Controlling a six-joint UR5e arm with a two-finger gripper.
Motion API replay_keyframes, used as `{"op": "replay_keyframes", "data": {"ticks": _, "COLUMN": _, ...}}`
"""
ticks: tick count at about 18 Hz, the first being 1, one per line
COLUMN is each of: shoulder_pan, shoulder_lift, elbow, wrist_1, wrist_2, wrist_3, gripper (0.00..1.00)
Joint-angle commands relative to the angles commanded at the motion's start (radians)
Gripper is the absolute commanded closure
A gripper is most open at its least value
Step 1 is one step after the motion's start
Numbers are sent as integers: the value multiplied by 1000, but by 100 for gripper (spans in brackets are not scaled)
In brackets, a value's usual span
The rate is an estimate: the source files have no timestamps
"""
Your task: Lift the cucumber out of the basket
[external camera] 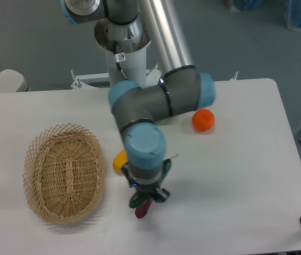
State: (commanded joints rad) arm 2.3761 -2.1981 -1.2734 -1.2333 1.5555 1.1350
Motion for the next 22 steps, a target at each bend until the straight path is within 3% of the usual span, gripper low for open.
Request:
{"op": "replay_keyframes", "data": {"ticks": 4, "shoulder_pan": 26, "shoulder_lift": -54, "elbow": 63, "wrist_1": -15, "wrist_2": 8, "wrist_3": 23, "gripper": 61}}
{"op": "replay_keyframes", "data": {"ticks": 7, "shoulder_pan": 41, "shoulder_lift": -66, "elbow": 89, "wrist_1": -43, "wrist_2": 8, "wrist_3": 116, "gripper": 62}}
{"op": "replay_keyframes", "data": {"ticks": 22, "shoulder_pan": 41, "shoulder_lift": -74, "elbow": 89, "wrist_1": -40, "wrist_2": 11, "wrist_3": 164, "gripper": 61}}
